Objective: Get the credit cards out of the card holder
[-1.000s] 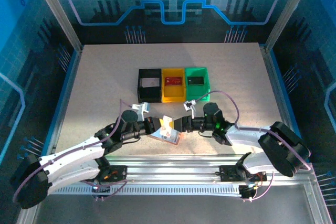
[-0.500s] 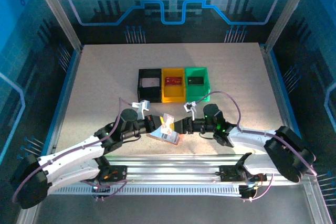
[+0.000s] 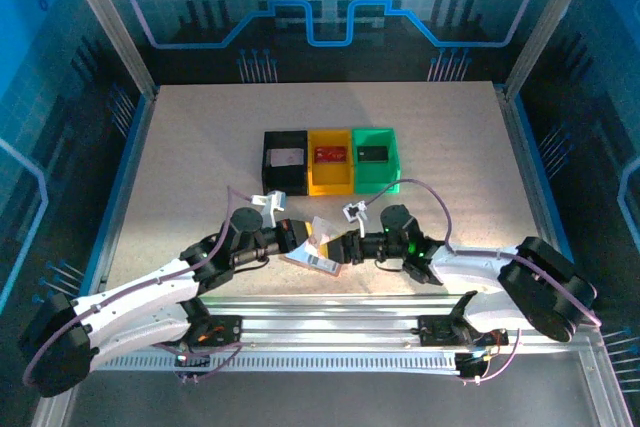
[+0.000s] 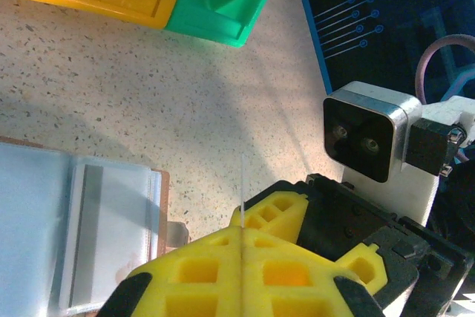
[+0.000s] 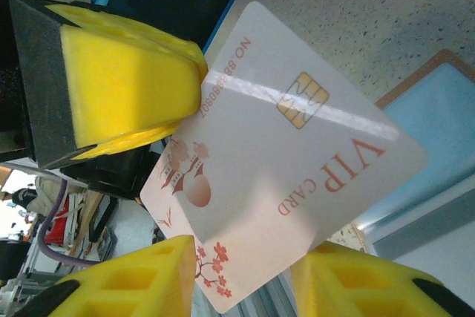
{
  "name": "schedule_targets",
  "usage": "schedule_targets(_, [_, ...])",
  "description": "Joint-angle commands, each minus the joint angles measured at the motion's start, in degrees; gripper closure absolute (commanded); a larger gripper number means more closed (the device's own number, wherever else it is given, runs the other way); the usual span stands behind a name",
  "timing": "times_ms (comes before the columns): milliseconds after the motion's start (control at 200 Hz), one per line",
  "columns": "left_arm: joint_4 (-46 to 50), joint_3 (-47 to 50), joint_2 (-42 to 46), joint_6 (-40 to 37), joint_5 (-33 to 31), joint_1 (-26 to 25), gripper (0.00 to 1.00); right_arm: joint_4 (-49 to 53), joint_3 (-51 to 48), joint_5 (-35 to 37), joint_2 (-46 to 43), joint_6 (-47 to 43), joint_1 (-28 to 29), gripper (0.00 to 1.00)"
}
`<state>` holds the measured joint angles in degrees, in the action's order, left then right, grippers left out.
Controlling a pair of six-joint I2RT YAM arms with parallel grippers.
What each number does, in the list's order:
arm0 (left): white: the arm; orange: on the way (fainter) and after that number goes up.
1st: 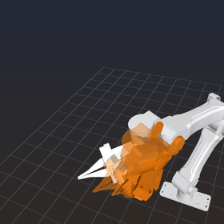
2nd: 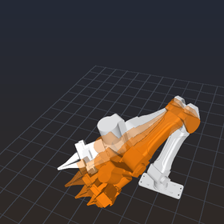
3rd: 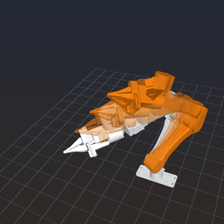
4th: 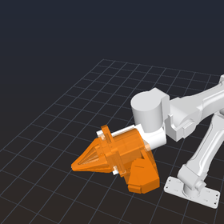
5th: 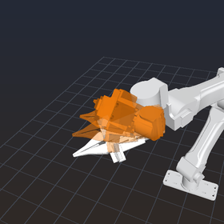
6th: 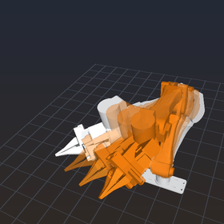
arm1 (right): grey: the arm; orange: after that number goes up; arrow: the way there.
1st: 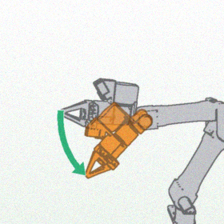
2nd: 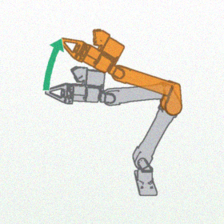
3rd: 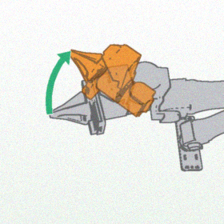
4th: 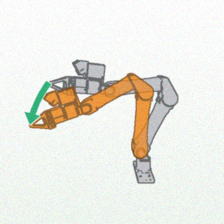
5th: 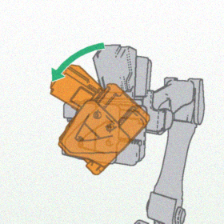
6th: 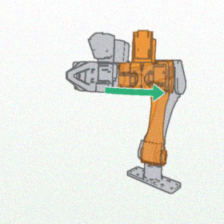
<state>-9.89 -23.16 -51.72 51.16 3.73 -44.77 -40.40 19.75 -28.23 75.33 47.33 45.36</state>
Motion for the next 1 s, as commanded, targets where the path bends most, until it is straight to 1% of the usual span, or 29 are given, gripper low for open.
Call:
schedule_targets(0, [-2.0,-1.4,0.0,1.0,-0.5,-0.6,1.0,-3.4,-0.5,1.3,-2.4,-0.4,0.7,0.68])
schedule_targets(245, [-2.2,-1.2,-0.3,0.9,-0.4,-0.7,1.0,0.1,-0.7,3.5,-7.5,-2.0,0.8,0.83])
schedule_targets(380, [-2.1,-1.3,-0.7,0.9,-0.3,-0.8,1.0,0.3,-0.6,4.0,-8.8,-1.8,0.9,0.86])
schedule_targets(515, [-1.6,-1.5,-0.7,0.7,0.0,-0.8,1.0,1.8,-0.5,4.4,-10.4,-2.3,0.9,0.95])
schedule_targets(580, [-0.4,-1.7,-0.4,0.5,0.3,-0.9,0.88,3.4,-0.2,4.4,-11.5,-2.7,0.8,1.0])
schedule_targets(645, [2.8,-2.4,0.7,-0.5,0.4,-0.9,0.81,6.4,0.4,4.3,-13.1,-3.8,0.7,1.0])
schedule_targets(695, [6.2,-3.1,2.2,-1.6,0.3,-0.9,0.71,10.5,1.2,3.7,-14.2,-4.9,0.4,1.0])
schedule_targets(790, [15.7,-5.6,5.5,-4.8,-0.2,-0.7,0.47,19.5,3.5,0.4,-16.1,-8.8,-0.5,1.0])
schedule_targets(860, [24.2,-8.8,7.1,-8.2,0.4,-0.5,0.3,26.5,5.8,-4.4,-16.2,-11.6,-1.8,1.0])
schedule_targets(915, [30.1,-11.6,7.4,-11.0,1.5,-0.4,0.24,29.9,6.9,-8.1,-15.8,-13.1,-2.8,1.0])
schedule_targets(995, [36.5,-15.2,6.7,-14.9,4.6,-0.1,0.23,34.1,9.2,-13.1,-14.4,-15.6,-3.3,1.0])
